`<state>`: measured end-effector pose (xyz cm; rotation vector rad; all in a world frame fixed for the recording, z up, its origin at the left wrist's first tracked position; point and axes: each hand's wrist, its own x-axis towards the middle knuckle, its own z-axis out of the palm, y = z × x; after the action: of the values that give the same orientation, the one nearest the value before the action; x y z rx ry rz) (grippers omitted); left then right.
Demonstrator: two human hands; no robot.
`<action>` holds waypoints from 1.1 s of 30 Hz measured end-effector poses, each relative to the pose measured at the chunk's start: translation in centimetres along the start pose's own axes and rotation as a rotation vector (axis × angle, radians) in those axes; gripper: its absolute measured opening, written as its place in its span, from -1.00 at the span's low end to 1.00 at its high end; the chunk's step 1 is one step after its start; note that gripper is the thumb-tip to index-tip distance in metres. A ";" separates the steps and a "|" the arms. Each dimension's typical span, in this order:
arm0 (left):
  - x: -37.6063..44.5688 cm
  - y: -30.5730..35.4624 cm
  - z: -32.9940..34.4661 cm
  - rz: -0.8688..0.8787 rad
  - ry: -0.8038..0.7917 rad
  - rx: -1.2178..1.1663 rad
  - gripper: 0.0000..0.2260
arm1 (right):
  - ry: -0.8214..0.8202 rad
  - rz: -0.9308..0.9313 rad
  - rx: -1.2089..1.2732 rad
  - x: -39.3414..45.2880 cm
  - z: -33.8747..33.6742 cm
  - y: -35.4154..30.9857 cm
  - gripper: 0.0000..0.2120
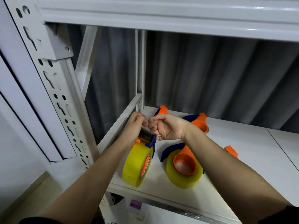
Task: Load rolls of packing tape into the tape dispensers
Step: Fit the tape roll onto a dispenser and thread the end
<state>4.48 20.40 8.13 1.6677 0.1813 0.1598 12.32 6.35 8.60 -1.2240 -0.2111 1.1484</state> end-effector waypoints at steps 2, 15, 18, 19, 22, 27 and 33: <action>0.2 -0.2 -0.3 0.108 -0.019 0.073 -0.92 | -0.036 -0.013 0.044 0.2 -0.1 0.3 -0.82; 1.2 -0.5 -1.5 0.253 -0.146 0.273 -0.88 | -0.034 -0.047 0.020 0.0 0.7 0.5 -0.87; 1.0 -0.4 -1.4 0.242 -0.146 0.276 -0.87 | 0.042 -0.048 -0.093 -0.2 0.9 0.2 -0.78; 1.0 -0.4 -1.4 0.233 -0.148 0.273 -0.87 | 0.073 -0.051 -0.135 -0.3 1.1 0.0 -0.76; 0.9 -0.2 -1.4 0.198 -0.152 0.267 -0.86 | 0.146 -0.066 -0.258 -0.7 1.5 -0.5 -0.77; 0.8 -0.1 -1.3 0.159 -0.139 0.229 -0.87 | 0.374 -0.113 -0.402 -1.0 1.6 -0.8 -0.59; 0.8 0.1 -1.2 0.115 -0.135 0.252 -0.88 | 0.571 -0.227 -0.695 -1.9 2.4 -0.6 -0.73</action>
<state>4.96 21.73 8.33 1.9338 0.0031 0.1140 10.13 6.42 10.86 -2.0292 -0.3166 0.4888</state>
